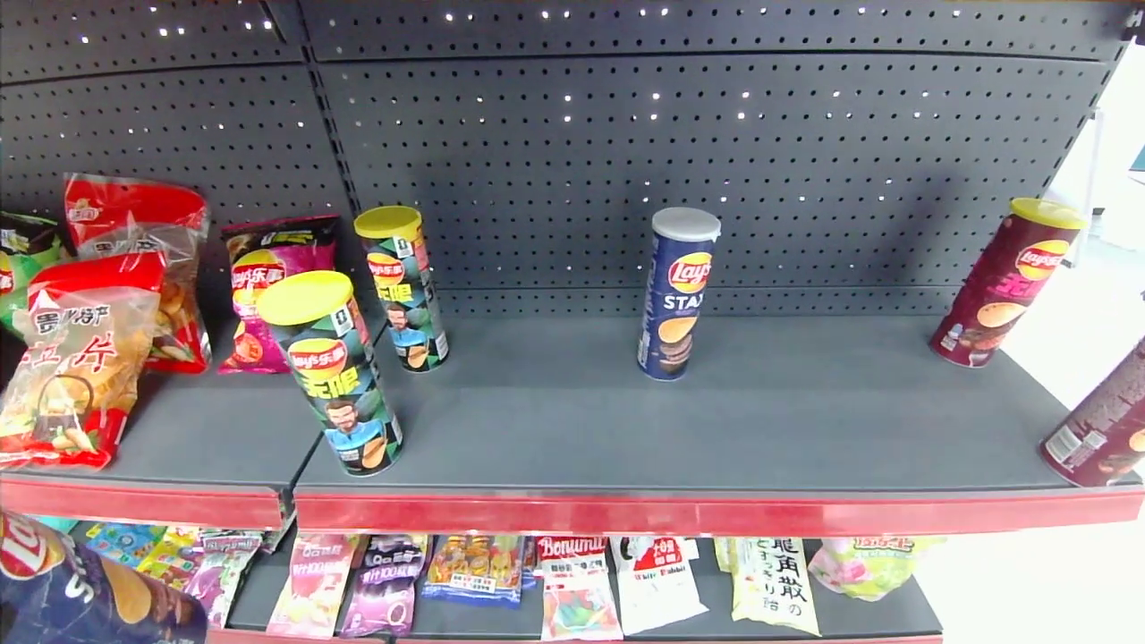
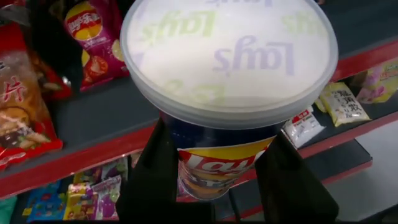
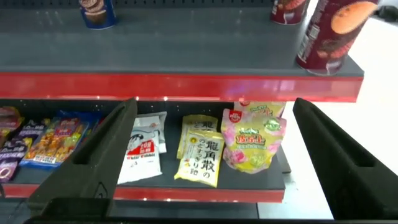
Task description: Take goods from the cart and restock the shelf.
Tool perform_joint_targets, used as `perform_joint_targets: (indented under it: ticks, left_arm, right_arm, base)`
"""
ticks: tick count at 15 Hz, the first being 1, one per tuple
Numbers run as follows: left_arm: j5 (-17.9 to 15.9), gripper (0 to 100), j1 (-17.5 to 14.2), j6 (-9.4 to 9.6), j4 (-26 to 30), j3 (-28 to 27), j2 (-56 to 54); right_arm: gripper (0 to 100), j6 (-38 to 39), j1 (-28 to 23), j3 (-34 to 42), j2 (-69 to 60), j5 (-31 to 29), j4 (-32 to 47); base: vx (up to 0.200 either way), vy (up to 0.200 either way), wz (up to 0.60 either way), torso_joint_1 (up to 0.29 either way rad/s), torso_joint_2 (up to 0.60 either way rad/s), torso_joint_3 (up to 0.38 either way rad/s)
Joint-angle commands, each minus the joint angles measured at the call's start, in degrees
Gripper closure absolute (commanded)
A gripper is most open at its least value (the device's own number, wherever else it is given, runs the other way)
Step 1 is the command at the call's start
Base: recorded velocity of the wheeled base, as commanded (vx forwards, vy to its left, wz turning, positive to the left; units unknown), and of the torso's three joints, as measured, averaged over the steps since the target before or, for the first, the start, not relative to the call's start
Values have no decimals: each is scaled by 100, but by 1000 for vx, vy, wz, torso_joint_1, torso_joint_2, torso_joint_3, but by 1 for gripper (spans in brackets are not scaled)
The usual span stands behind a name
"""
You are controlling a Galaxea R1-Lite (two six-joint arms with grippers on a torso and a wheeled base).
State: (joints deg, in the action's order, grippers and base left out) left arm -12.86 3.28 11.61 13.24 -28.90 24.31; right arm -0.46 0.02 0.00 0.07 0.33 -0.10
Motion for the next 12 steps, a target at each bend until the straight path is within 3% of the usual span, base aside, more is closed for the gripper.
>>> perform_joint_targets:
  ticks: [1, 4, 6, 7, 9, 10, 12]
  left_arm:
    - [-234, 100, 15, 0, 126, -1, -216]
    - [-507, 100, 15, 0, 645, -63, -585]
    - [-1052, 100, 129, -44, 1023, -212, -761]
    - [-1148, 100, 129, -36, 1102, -168, -787]
    - [-1148, 100, 129, -36, 1076, -107, -717]
    - [-1069, 100, 120, -36, 1005, -107, -638]
    - [-850, 100, 112, -36, 909, -89, -559]
  right_arm:
    - [0, -24, 33, 0, 72, 11, 1]
    - [0, -103, 33, -26, 54, 99, -34]
    - [0, 301, 50, -1907, 2023, 354, -78]
    - [0, 556, 112, -2707, 2752, 442, -34]
    - [0, 415, 305, -3129, 3500, 776, -43]
    - [0, -112, 481, -3287, 4220, 908, -78]
    - [0, -138, 630, -3533, 4941, 1013, -184]
  base:
    - [0, 0, 0, 0, 0, 0]
    - [0, 0, 0, 0, 0, 0]
    - [0, 0, 0, 0, 0, 0]
    - [0, 0, 0, 0, 0, 0]
    - [0, 0, 0, 0, 0, 0]
    - [0, 0, 0, 0, 0, 0]
    - [0, 0, 0, 0, 0, 0]
